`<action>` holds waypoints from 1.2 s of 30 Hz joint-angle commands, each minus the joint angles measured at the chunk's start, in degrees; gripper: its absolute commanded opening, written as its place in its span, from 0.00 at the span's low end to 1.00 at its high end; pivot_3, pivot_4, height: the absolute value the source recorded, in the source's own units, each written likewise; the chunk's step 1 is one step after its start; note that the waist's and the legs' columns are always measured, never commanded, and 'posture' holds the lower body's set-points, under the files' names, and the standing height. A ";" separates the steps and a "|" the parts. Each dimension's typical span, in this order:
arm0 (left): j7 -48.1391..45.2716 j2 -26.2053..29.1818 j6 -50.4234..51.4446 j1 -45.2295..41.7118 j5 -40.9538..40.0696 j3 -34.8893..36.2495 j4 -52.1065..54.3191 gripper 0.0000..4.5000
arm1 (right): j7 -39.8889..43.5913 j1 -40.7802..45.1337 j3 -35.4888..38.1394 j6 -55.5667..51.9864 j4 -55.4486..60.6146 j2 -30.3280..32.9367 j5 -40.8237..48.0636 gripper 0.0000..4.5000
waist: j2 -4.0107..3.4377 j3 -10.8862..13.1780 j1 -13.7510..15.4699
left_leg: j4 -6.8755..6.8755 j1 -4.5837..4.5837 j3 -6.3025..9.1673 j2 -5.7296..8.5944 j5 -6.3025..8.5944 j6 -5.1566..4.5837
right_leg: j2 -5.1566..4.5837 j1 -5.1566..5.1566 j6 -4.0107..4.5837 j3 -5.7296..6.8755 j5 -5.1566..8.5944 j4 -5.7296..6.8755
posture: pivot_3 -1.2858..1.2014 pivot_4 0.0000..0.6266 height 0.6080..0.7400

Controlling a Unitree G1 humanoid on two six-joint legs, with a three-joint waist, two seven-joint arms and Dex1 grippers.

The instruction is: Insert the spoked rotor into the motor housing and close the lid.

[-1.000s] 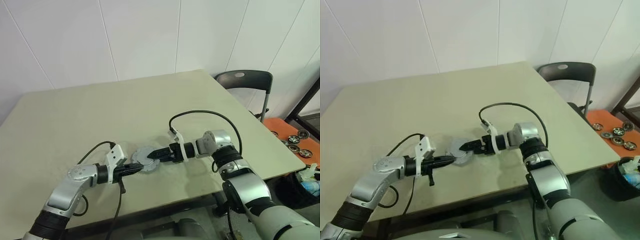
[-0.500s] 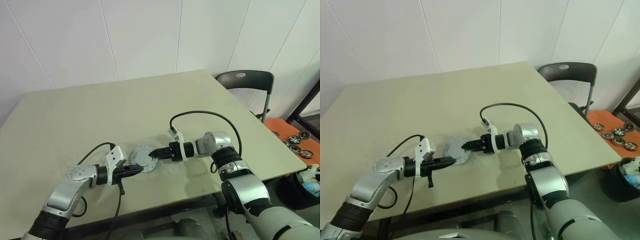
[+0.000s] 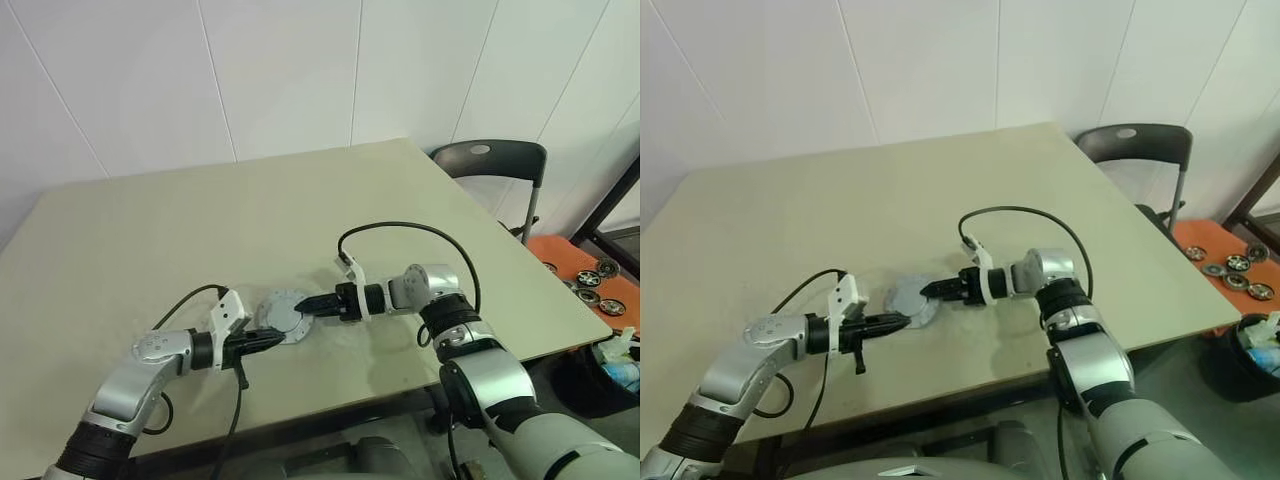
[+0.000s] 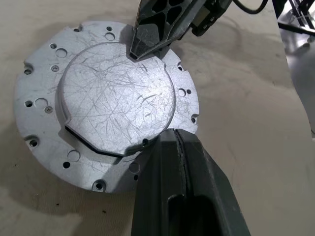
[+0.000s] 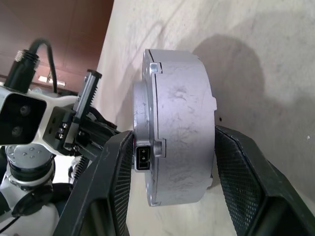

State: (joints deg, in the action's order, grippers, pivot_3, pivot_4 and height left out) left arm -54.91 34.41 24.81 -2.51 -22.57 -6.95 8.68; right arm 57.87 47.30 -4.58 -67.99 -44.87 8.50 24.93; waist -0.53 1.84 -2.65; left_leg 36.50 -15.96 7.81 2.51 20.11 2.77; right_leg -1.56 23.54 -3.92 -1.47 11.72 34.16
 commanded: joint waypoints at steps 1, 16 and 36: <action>4.59 -0.55 1.69 -1.46 -3.02 7.42 2.29 0.00 | -0.87 1.79 1.53 0.05 -1.61 -2.37 0.82 0.48 | 0.01 0.01 0.00 | 0.00 -0.08 0.00 0.00 0.00 0.00 | 0.00 0.08 0.00 0.00 0.00 0.00 | 0.52 0.00 1.00; 14.04 -1.20 12.08 2.06 -23.54 31.61 11.33 0.00 | -5.30 4.45 13.60 3.02 -8.49 -5.41 3.67 0.48 | 0.28 0.00 -0.04 | 0.00 -0.53 -0.01 -0.10 -0.01 0.04 | -0.01 0.96 0.50 -0.02 -0.36 -0.08 | 0.52 0.00 1.00; 19.91 -8.08 14.65 9.19 -30.38 33.57 10.29 0.00 | -12.03 11.18 27.06 2.19 -13.80 -6.40 9.89 0.48 | 0.42 0.02 0.03 | 0.02 -0.53 -0.14 -0.05 -0.02 0.05 | -0.01 0.93 0.51 -0.05 -0.35 -0.09 | 0.52 0.00 1.00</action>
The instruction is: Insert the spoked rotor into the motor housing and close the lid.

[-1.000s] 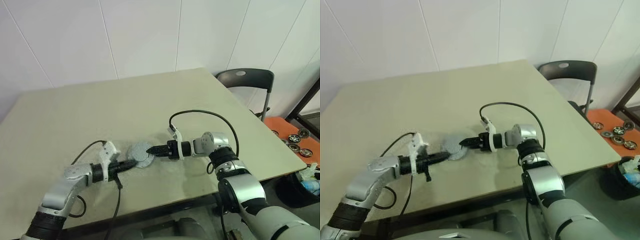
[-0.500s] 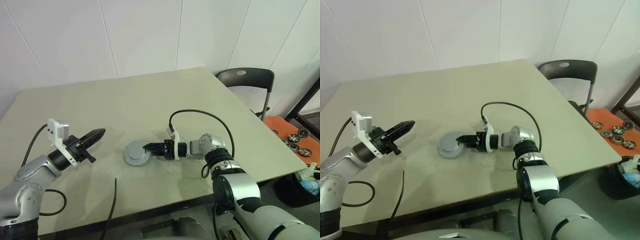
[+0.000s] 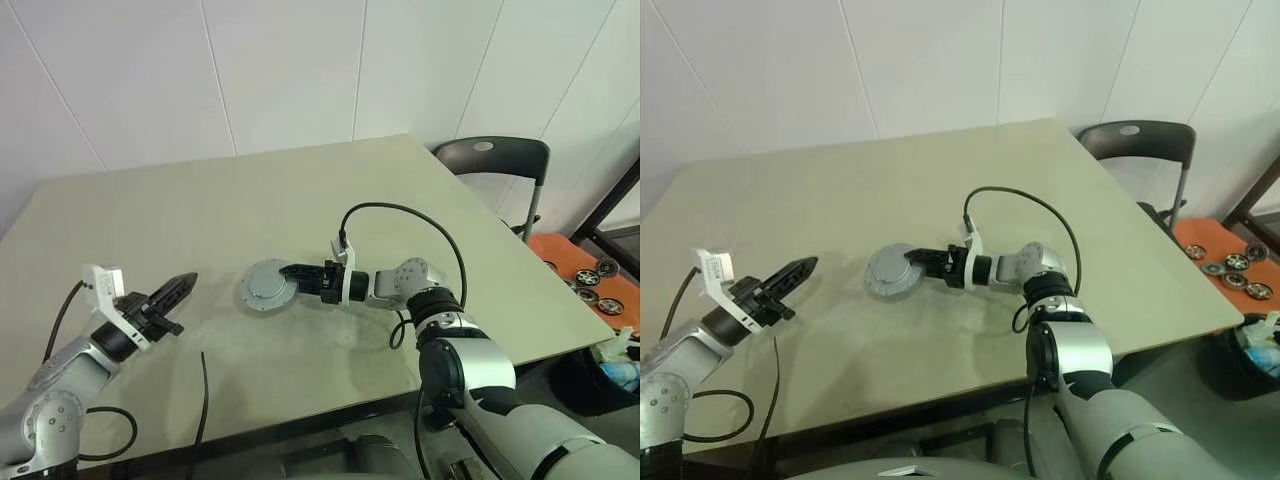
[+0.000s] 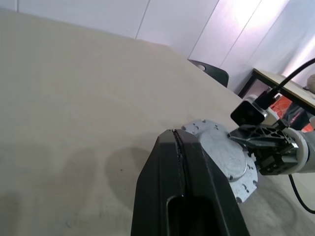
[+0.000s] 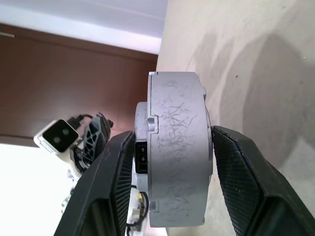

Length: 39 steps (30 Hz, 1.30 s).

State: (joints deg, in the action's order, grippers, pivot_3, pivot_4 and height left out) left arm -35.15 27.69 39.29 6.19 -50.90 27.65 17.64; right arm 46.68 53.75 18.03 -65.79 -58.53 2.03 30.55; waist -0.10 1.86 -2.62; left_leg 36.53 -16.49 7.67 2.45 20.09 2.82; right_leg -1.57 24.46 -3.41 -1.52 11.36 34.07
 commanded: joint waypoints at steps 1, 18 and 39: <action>0.39 -2.41 0.49 0.72 -2.61 -1.55 1.18 0.00 | -1.05 5.34 5.12 -0.40 -0.02 0.18 4.76 0.48 | -0.01 0.01 0.01 | 0.00 0.00 -0.01 0.00 0.00 0.00 | -0.01 0.00 0.00 -0.01 0.00 -0.01 | 0.52 0.00 1.00; -0.79 -11.46 -0.73 -2.38 -9.90 -2.17 -7.78 0.58 | -2.42 7.44 6.48 0.91 -0.44 -0.24 4.95 0.48 | 0.06 -0.01 0.02 | 0.13 -0.04 -0.03 0.02 0.00 0.00 | 0.00 -0.02 0.00 -0.03 0.00 0.00 | 0.52 0.00 1.00; 1.00 -18.86 3.76 -11.47 -15.05 -5.60 -19.90 0.96 | -2.03 8.02 5.37 2.67 -1.47 0.62 3.81 0.48 | 0.08 -0.02 -0.03 | 0.49 -0.16 -0.01 0.06 0.00 -0.01 | 0.02 -0.05 0.05 -0.03 -0.04 0.06 | 0.52 0.00 1.00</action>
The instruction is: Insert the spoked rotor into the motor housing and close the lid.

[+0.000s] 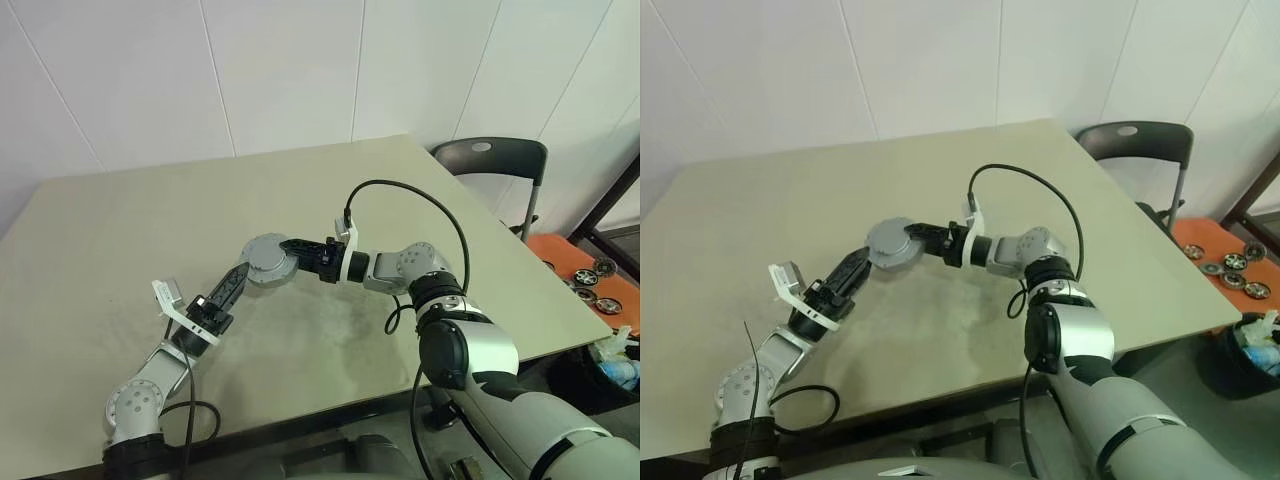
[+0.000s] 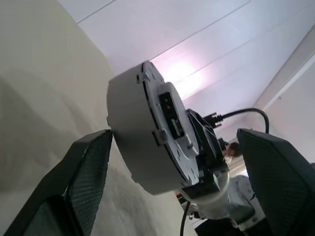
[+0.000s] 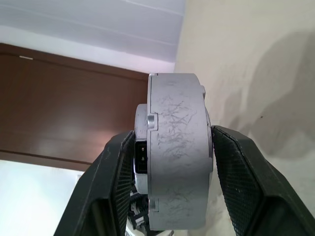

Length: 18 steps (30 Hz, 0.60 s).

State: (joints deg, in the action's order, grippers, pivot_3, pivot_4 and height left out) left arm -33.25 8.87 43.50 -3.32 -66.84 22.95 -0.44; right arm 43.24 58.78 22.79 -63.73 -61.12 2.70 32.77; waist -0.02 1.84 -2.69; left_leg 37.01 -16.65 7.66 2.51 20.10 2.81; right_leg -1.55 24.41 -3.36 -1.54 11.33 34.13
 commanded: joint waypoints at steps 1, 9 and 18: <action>-1.14 -0.10 -0.78 -2.41 1.34 -1.05 -2.68 0.96 | 1.37 3.01 0.59 0.70 1.07 0.01 1.54 0.48 | 0.00 0.00 0.08 | 0.00 0.00 0.01 0.00 0.00 0.00 | 0.00 0.00 0.00 0.00 0.00 0.00 | 0.52 0.00 1.00; -2.78 -1.88 -1.77 -6.88 3.78 -2.45 -7.48 0.96 | 1.37 3.20 0.44 0.83 1.00 0.28 1.64 0.48 | 0.01 -0.01 0.13 | 0.02 -0.04 0.00 0.03 0.00 0.00 | -0.02 0.00 0.00 -0.01 -0.01 -0.01 | 0.52 0.00 1.00; -3.31 -2.81 -2.09 -9.56 4.89 -1.82 -9.12 0.96 | 1.15 2.95 0.38 0.72 1.43 0.57 1.73 0.48 | 0.01 0.00 0.10 | 0.02 -0.04 0.02 0.03 0.00 0.00 | -0.02 0.00 0.00 -0.01 -0.02 -0.01 | 0.52 0.00 1.00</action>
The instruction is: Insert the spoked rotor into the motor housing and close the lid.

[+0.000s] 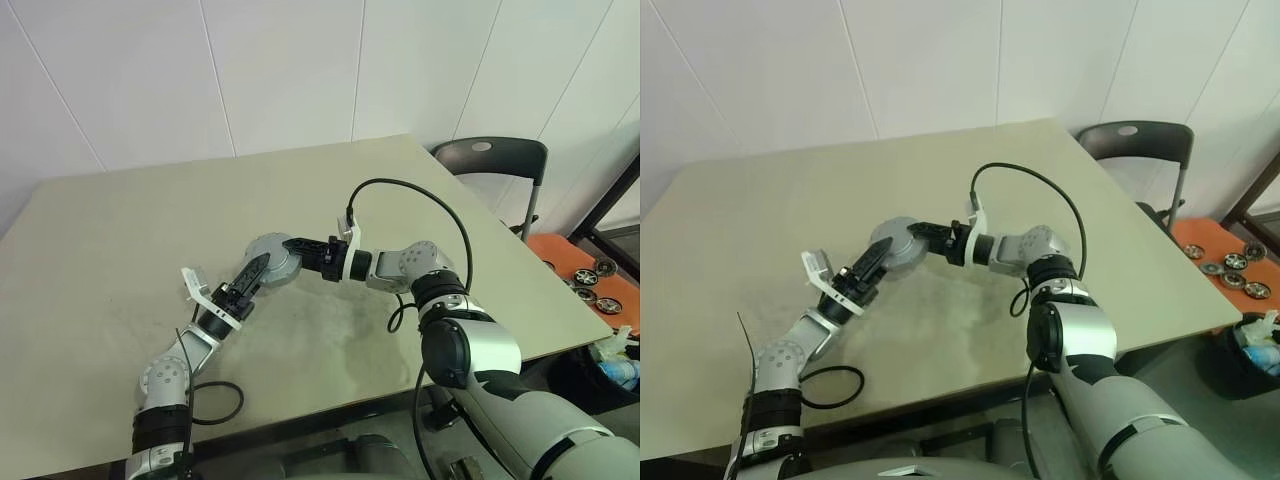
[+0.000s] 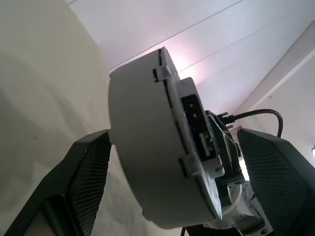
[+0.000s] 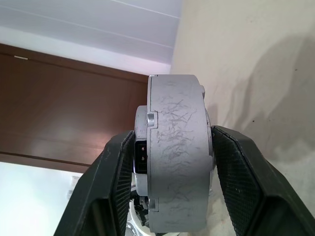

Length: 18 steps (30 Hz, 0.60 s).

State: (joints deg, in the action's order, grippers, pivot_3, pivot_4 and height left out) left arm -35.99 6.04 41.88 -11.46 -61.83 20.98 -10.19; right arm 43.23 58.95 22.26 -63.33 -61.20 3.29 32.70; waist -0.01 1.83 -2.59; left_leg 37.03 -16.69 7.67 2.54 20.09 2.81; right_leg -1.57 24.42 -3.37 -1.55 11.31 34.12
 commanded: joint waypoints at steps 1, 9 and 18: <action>-0.57 -0.01 -0.45 -1.43 -0.05 0.15 0.67 0.96 | 1.17 2.72 0.89 0.29 1.58 -0.03 1.81 0.48 | 0.00 0.00 0.01 | 0.00 0.00 0.00 0.00 0.00 0.00 | 0.00 0.00 0.00 0.00 0.00 0.00 | 0.52 0.00 1.00; 0.67 -0.23 -0.38 -1.75 0.85 -0.05 0.43 0.82 | 0.74 2.43 0.90 0.52 1.69 -0.21 1.74 0.48 | 0.00 0.00 0.04 | 0.00 0.00 0.00 0.00 0.00 0.00 | 0.00 0.00 -0.01 0.00 -0.01 0.00 | 0.52 0.00 1.00; 0.71 -0.23 0.86 -1.45 0.58 -0.53 1.55 0.54 | 1.06 2.03 0.76 -0.02 2.40 -0.36 1.99 0.48 | 0.00 0.00 0.04 | 0.00 0.00 0.01 0.00 0.00 0.00 | -0.01 0.00 -0.03 0.00 -0.02 0.00 | 0.52 0.00 1.00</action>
State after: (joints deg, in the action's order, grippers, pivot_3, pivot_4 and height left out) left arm -34.93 5.50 42.42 -11.80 -61.39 21.07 -10.64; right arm 43.36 58.94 22.28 -63.28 -61.09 3.33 32.79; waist -0.01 1.83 -2.55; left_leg 37.04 -16.70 7.68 2.54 20.09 2.81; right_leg -1.58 24.42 -3.40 -1.55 11.29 34.12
